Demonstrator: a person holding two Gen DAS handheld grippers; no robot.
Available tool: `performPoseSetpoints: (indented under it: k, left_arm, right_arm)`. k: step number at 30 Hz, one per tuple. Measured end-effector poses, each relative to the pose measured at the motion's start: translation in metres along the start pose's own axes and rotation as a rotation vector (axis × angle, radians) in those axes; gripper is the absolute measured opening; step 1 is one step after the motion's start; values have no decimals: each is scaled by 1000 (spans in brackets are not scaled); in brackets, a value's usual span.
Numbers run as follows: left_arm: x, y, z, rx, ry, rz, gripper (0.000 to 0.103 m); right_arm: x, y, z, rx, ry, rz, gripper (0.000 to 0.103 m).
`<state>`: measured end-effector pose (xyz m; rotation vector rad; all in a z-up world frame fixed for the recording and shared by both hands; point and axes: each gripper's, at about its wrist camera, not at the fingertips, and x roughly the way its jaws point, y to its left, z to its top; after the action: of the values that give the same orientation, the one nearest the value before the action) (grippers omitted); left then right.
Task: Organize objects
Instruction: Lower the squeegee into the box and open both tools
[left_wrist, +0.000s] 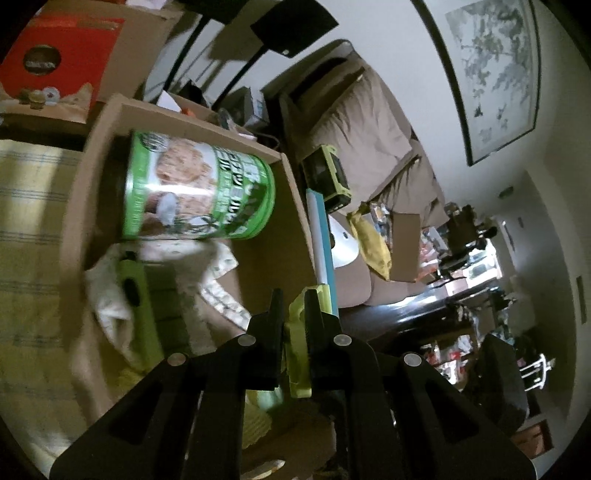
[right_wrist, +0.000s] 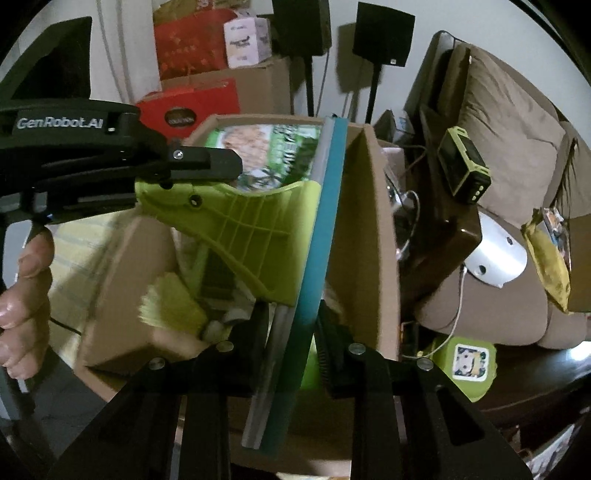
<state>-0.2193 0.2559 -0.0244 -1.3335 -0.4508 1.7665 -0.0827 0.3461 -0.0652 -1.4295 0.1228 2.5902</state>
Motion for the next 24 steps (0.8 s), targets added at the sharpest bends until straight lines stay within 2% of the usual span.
performPoseSetpoints:
  k: [2, 6, 9, 12, 16, 19, 21, 22, 23, 24]
  left_arm:
    - [10, 4, 2, -12, 21, -28, 10]
    - [31, 8, 0, -3, 76, 1, 10]
    - [37, 10, -4, 4, 82, 25, 10]
    - [39, 11, -6, 11, 88, 52, 8]
    - [40, 9, -10, 64, 103, 129, 10]
    - [43, 7, -16, 109, 136, 159, 17]
    - [45, 5, -22, 138, 176, 180, 28]
    - [44, 4, -25, 150, 181, 192, 33]
    - [41, 4, -27, 162, 174, 205, 36]
    - [38, 3, -28, 172, 167, 217, 36]
  right_arm:
    - [5, -8, -4, -11, 0, 8, 24]
    - [16, -17, -13, 3, 12, 20, 24]
    - [22, -17, -17, 0, 15, 18, 24]
    - [25, -8, -17, -40, 13, -40, 24]
    - [30, -1, -16, -73, 22, -91, 25]
    - [29, 2, -20, -77, 19, -100, 27]
    - [28, 5, -23, -71, 19, -89, 33]
    - [26, 7, -25, -71, 14, -87, 39]
    - [24, 8, -26, -72, 10, -93, 45]
    - [24, 9, -26, -72, 10, -93, 46]
